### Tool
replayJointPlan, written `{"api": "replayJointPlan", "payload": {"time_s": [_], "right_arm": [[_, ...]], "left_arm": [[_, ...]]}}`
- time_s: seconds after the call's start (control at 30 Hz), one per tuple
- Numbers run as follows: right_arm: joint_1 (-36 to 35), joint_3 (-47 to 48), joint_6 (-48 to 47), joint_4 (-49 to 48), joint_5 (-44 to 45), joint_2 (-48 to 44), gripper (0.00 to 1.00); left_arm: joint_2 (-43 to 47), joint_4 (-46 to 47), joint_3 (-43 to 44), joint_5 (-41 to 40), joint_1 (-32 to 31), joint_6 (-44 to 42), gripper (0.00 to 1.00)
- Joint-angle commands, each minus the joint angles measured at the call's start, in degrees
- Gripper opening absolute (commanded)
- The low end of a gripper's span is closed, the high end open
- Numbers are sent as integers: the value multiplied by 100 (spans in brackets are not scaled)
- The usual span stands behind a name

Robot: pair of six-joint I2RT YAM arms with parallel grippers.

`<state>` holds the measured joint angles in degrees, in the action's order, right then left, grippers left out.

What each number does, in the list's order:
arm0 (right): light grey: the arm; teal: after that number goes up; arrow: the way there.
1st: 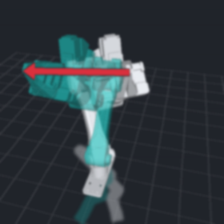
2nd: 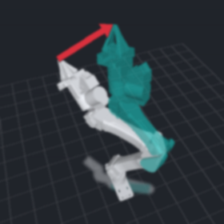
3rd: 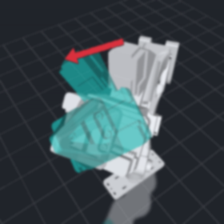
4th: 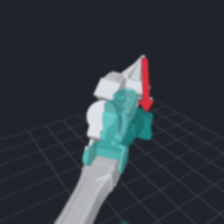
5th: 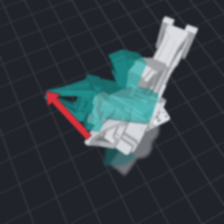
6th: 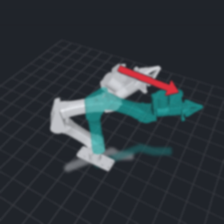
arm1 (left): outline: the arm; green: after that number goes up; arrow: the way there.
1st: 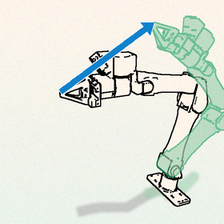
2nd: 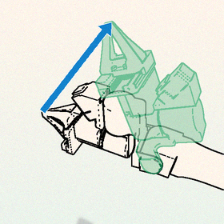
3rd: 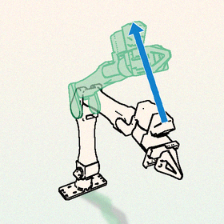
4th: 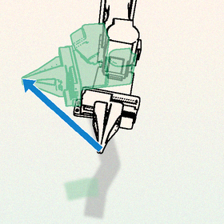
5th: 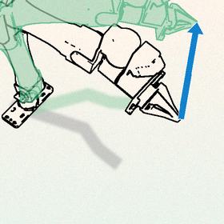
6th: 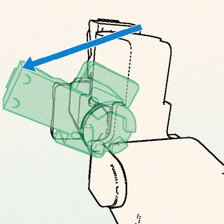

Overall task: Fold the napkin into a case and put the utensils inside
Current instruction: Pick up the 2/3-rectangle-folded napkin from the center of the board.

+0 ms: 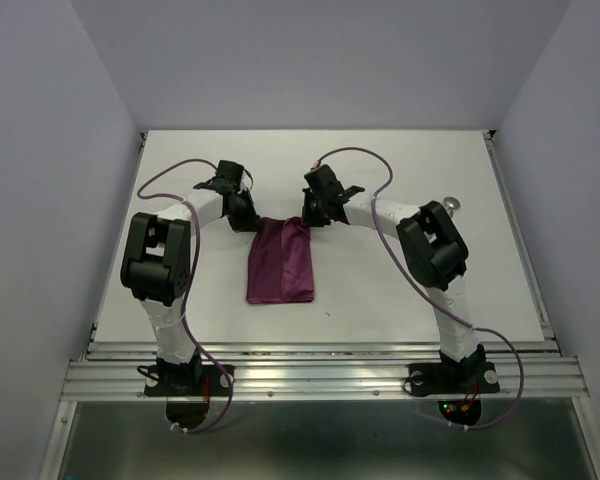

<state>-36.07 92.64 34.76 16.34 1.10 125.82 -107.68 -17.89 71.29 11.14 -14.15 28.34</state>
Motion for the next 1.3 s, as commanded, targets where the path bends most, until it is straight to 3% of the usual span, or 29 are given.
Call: {"api": "replayJointPlan", "payload": {"time_s": [0.0, 0.1, 0.33, 0.47, 0.53, 0.57, 0.6, 0.63, 0.7, 0.8, 0.97, 1.03, 1.27], "right_arm": [[-31, 43, 57, 317, 312, 171, 1], [-31, 79, 83, 317, 285, 206, 1], [-31, 87, 101, 317, 276, 206, 1], [-31, 88, 101, 309, 232, 197, 1], [-31, 79, 92, 317, 224, 189, 1], [-31, 70, 75, 317, 224, 180, 1], [-31, 70, 66, 317, 206, 180, 1], [-31, 61, 57, 309, 206, 180, 1], [-31, 44, 39, 317, 197, 171, 1], [-31, 52, 39, 317, 171, 171, 1], [-31, 61, 30, 317, 136, 171, 1], [-31, 61, 30, 317, 136, 171, 1], [-31, 114, 39, 317, 92, 188, 1]], "left_arm": [[564, 153, 184, 730, -17, -21, 0], [397, 347, 201, 1162, -52, 110, 0], [379, 374, 333, 1154, -263, 295, 0], [300, -47, 535, 479, -281, 182, 0], [317, -258, 588, 93, -246, 181, 10], [396, -294, 606, -266, -237, 181, 31], [432, -355, 597, -609, -228, 198, 64], [475, -382, 597, -734, -220, 207, 76], [528, -452, 588, -1007, -202, 233, 84], [511, -593, 536, -1543, -193, 286, 84], [388, -593, 299, -1965, -193, 383, 70], [370, -575, 228, -2044, -202, 392, 70], [257, -399, 122, -1660, -202, 287, 57]]}}
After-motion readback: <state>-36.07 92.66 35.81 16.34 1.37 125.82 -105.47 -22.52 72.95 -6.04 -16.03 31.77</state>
